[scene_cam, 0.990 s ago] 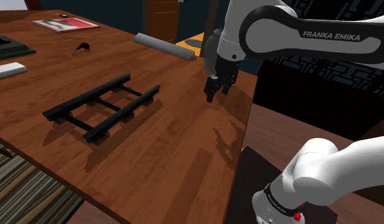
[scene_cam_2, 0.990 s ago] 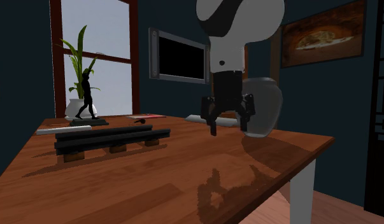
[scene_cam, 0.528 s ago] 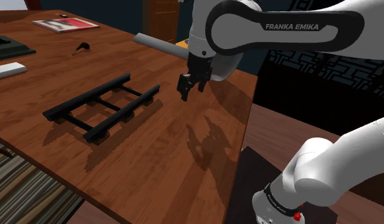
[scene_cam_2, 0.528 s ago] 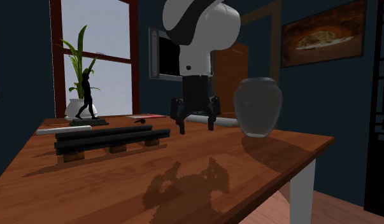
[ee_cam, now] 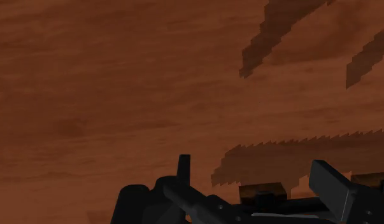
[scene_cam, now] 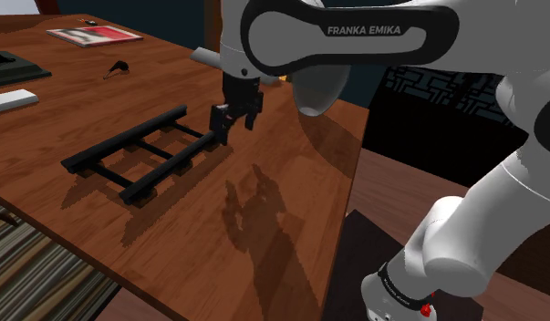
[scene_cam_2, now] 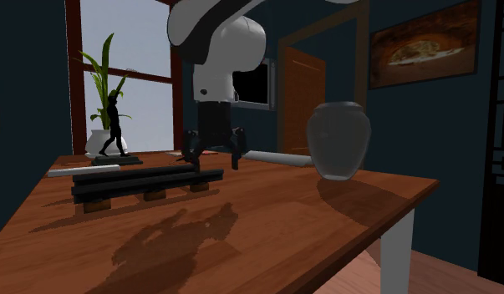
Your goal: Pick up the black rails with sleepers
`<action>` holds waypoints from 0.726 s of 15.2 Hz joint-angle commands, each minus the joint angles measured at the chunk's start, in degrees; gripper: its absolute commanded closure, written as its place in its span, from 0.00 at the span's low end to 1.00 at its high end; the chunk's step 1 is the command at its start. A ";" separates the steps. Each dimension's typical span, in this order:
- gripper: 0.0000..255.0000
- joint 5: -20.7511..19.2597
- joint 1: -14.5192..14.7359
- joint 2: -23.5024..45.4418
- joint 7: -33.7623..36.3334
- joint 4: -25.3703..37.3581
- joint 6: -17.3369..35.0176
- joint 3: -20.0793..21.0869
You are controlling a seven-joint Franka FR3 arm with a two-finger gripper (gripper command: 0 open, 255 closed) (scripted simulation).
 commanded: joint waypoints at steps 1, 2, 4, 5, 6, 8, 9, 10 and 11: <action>0.00 -1.11 0.93 4.02 0.73 4.25 -0.17 1.14; 0.00 -1.73 1.46 6.00 1.08 6.51 -0.45 1.66; 0.00 -3.10 2.67 10.06 1.77 11.28 -1.20 2.62; 0.00 -3.85 3.34 12.15 2.10 13.82 -1.69 3.08; 0.00 -4.62 4.10 14.27 2.40 16.46 -2.25 3.47; 0.00 -6.26 5.81 18.68 2.93 22.12 -3.62 4.16; 0.00 -7.12 6.78 20.97 3.14 25.18 -4.44 4.44; 0.00 -8.00 7.82 23.34 3.30 28.42 -5.36 4.69; 0.00 -8.89 8.97 25.80 3.41 31.88 -6.41 4.87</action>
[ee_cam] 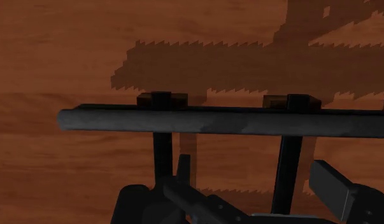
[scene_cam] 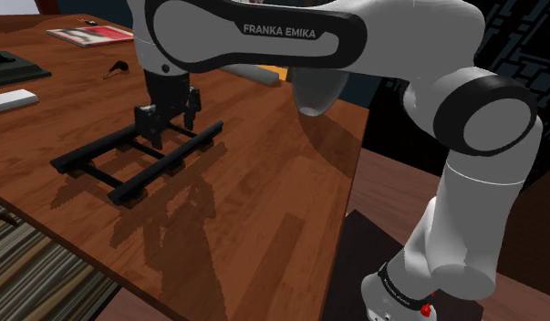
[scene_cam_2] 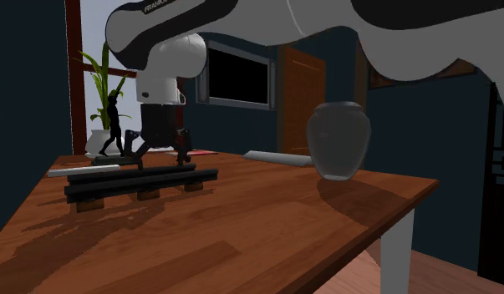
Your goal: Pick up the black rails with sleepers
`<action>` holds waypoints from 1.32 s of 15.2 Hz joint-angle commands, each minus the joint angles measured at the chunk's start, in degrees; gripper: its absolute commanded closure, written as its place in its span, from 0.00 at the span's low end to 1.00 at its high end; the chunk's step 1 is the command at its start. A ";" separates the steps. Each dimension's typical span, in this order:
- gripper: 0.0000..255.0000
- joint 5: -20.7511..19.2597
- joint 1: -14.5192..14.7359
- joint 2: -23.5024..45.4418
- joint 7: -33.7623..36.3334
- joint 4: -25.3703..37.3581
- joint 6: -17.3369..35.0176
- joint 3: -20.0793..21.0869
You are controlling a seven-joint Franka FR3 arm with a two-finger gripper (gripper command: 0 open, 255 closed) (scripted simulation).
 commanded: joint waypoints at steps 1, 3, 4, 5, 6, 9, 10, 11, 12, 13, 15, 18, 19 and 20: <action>0.00 -2.04 2.67 5.58 0.61 7.69 -2.24 0.48; 0.00 -2.55 3.47 7.15 0.63 9.24 -2.22 0.43; 0.00 -2.49 3.32 6.94 0.70 8.13 -1.32 0.43; 0.00 -2.45 3.18 6.78 0.77 7.10 -0.46 0.42; 0.00 -2.42 3.05 6.63 0.83 6.10 0.39 0.42; 0.00 -2.38 2.70 6.31 1.04 3.28 2.87 0.39; 0.00 -2.38 2.64 6.27 1.08 2.77 3.33 0.38; 0.00 -2.38 2.63 6.26 1.08 2.76 3.34 0.38; 1.00 -2.38 2.64 6.23 1.09 2.72 3.34 0.39; 1.00 -2.36 2.62 6.17 1.10 2.62 3.38 0.39; 1.00 -2.35 2.59 6.13 1.09 2.53 3.44 0.39; 1.00 -2.32 2.58 6.03 1.11 2.35 3.52 0.41; 1.00 -2.38 2.66 6.23 1.13 2.69 3.37 0.40; 1.00 -2.35 2.62 6.13 1.10 2.59 3.37 0.40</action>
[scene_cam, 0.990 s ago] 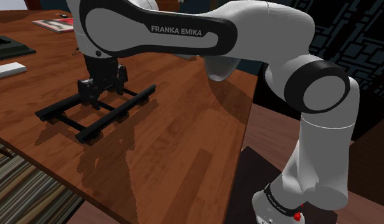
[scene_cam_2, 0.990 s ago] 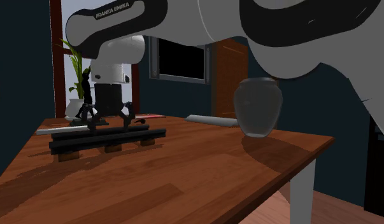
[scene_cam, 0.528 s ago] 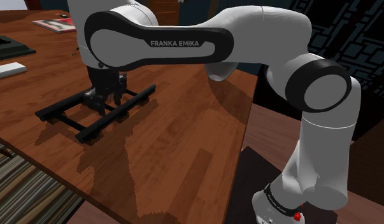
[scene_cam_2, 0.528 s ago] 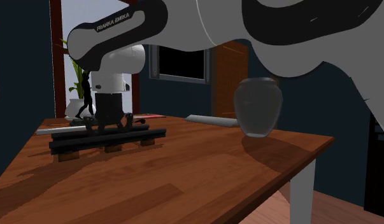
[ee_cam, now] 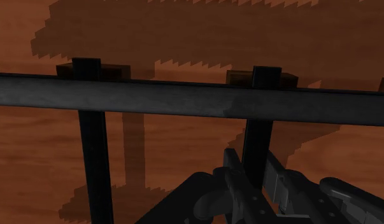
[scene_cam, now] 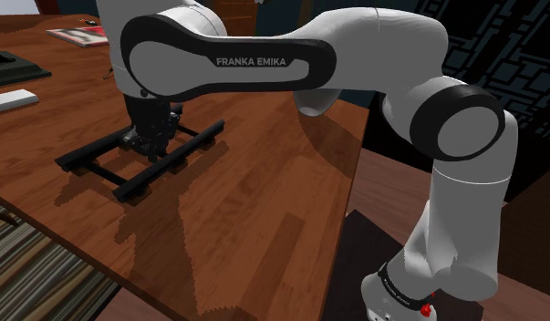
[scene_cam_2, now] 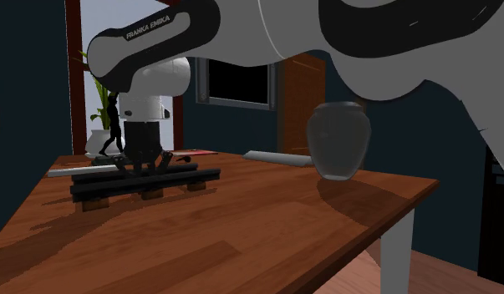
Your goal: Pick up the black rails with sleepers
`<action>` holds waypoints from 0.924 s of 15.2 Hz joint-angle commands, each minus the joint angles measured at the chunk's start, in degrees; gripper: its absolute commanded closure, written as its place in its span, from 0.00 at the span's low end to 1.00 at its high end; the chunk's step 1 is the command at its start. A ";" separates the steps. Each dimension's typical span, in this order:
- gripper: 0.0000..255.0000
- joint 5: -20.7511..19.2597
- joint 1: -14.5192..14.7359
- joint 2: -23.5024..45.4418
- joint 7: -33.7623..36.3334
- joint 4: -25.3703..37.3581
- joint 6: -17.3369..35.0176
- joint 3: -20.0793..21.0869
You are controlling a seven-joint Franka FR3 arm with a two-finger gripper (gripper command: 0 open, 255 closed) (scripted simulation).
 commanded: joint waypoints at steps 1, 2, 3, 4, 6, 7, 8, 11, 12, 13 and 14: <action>1.00 -0.07 -0.05 0.24 -0.02 0.03 -0.04 -0.10; 1.00 -0.07 0.05 0.30 -0.09 0.91 -0.84 -0.08; 1.00 -0.07 0.15 0.38 -0.17 1.81 -1.65 -0.07; 1.00 -0.10 0.28 0.52 -0.23 2.79 -2.50 -0.06; 1.00 -0.16 0.55 0.81 -0.37 4.80 -4.20 -0.05; 1.00 -0.20 0.70 1.00 -0.44 5.86 -5.08 -0.05; 1.00 -0.26 0.86 1.20 -0.50 6.97 -5.97 -0.05; 1.00 -0.48 1.42 1.99 -0.71 10.56 -8.76 -0.07; 1.00 -0.58 1.64 2.32 -0.78 11.87 -9.73 -0.09; 1.00 -0.69 1.88 2.69 -0.85 13.24 -10.73 -0.11; 1.00 -0.81 2.14 3.09 -0.93 14.69 -11.76 -0.14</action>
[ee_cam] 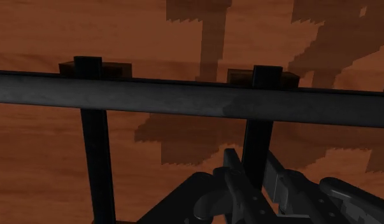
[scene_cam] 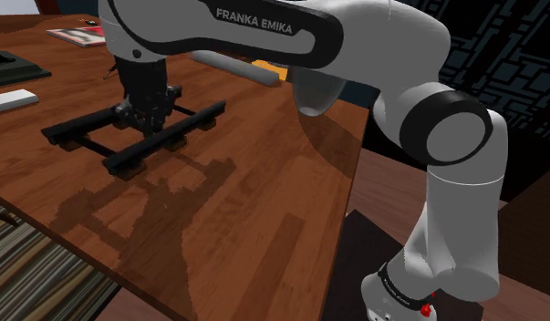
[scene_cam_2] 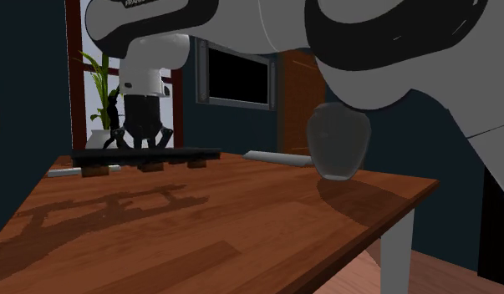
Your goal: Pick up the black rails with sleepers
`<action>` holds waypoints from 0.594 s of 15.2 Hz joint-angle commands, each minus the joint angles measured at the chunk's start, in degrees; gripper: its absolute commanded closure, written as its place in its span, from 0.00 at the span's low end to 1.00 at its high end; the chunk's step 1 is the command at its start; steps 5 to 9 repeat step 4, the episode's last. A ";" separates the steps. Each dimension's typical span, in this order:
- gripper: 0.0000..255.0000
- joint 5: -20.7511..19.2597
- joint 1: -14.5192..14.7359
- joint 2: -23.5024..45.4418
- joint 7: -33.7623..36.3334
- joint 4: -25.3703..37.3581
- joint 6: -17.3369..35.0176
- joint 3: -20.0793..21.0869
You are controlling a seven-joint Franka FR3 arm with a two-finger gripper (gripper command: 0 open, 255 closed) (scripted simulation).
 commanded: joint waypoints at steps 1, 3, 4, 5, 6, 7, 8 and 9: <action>1.00 -0.24 0.54 0.68 -0.09 2.81 -2.08 -0.03; 1.00 -0.42 0.91 1.26 -0.19 4.68 -3.36 -0.08; 1.00 -0.42 0.90 1.25 -0.19 4.66 -3.35 -0.08; 1.00 -0.42 0.90 1.25 -0.19 4.66 -3.35 -0.08; 1.00 -0.42 0.90 1.25 -0.19 4.66 -3.35 -0.08; 1.00 -0.42 0.90 1.25 -0.19 4.66 -3.35 -0.08; 1.00 -0.42 0.90 1.25 -0.19 4.66 -3.35 -0.08; 1.00 -0.42 0.90 1.25 -0.19 4.66 -3.35 -0.08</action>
